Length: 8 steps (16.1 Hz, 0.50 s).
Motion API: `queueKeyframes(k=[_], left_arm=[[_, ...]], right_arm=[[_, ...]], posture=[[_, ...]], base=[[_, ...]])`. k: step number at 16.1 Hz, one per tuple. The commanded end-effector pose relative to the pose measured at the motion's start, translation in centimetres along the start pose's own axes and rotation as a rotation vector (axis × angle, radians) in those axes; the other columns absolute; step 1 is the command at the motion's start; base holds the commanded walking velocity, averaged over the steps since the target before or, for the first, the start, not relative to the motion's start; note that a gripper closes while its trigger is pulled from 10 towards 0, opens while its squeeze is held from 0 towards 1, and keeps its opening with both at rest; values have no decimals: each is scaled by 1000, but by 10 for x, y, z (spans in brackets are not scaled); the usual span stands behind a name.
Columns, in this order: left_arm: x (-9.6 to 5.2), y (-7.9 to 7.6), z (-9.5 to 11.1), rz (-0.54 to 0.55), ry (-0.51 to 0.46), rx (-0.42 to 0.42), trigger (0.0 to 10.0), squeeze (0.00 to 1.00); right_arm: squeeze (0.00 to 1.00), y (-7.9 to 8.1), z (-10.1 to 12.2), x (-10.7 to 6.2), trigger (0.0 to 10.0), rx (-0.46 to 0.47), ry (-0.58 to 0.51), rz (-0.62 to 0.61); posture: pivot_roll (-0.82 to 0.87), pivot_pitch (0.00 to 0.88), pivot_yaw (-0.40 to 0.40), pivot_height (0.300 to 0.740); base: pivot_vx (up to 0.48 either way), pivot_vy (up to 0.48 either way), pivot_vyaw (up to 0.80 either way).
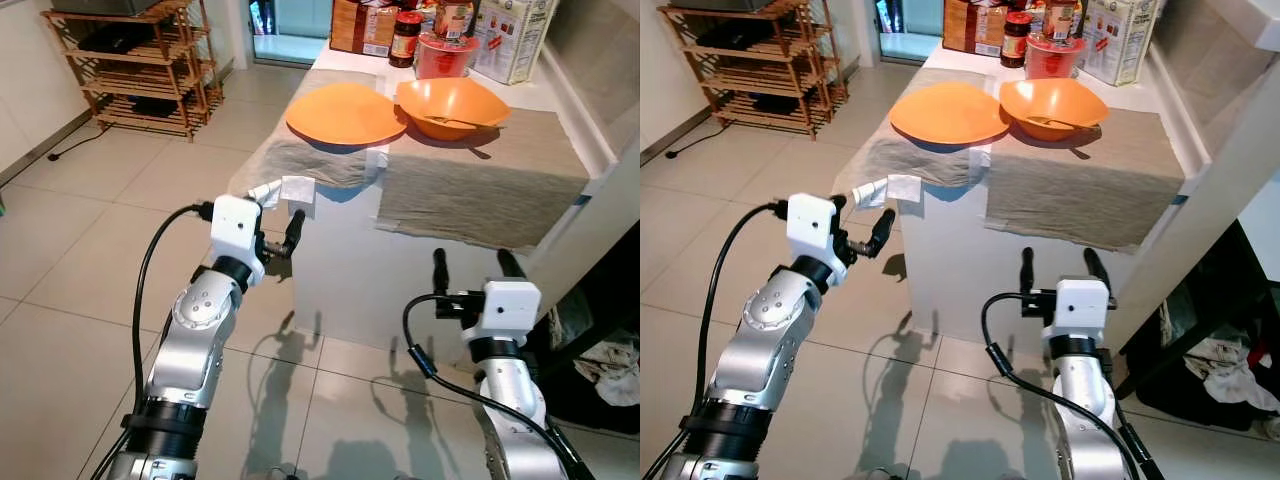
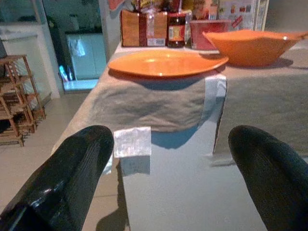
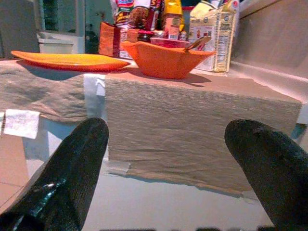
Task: Setting the table
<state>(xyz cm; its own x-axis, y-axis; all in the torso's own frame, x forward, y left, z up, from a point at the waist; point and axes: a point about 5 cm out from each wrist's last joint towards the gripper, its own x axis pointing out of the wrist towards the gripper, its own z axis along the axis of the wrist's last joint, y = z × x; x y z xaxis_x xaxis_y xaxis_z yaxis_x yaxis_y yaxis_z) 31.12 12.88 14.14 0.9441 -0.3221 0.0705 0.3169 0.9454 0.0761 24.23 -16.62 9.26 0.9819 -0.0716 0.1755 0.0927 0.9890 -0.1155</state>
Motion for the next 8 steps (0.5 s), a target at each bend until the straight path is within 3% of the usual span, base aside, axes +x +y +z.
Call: queueKeyframes(k=[1,3,5,8], left_arm=[[3,1,6,9,-17,-8,10000,0],[4,3,1,32,17,-47,10000,0],[2,10,-3,68,41,-65,10000,0],[-5,20,-11,97,75,-69,10000,0]], right_arm=[[0,-5,5,2,10000,12,-21,-26],[0,-14,-1,0,10000,62,22,-93],[0,-20,-11,-7,10000,92,77,-149],[0,-15,-16,-19,10000,89,105,-149]], posture=[[-69,0,9,727],[-70,0,6,727],[-66,0,4,727],[-66,0,4,727]], base=[[0,0,0],[0,0,0],[0,480,0],[0,480,0]])
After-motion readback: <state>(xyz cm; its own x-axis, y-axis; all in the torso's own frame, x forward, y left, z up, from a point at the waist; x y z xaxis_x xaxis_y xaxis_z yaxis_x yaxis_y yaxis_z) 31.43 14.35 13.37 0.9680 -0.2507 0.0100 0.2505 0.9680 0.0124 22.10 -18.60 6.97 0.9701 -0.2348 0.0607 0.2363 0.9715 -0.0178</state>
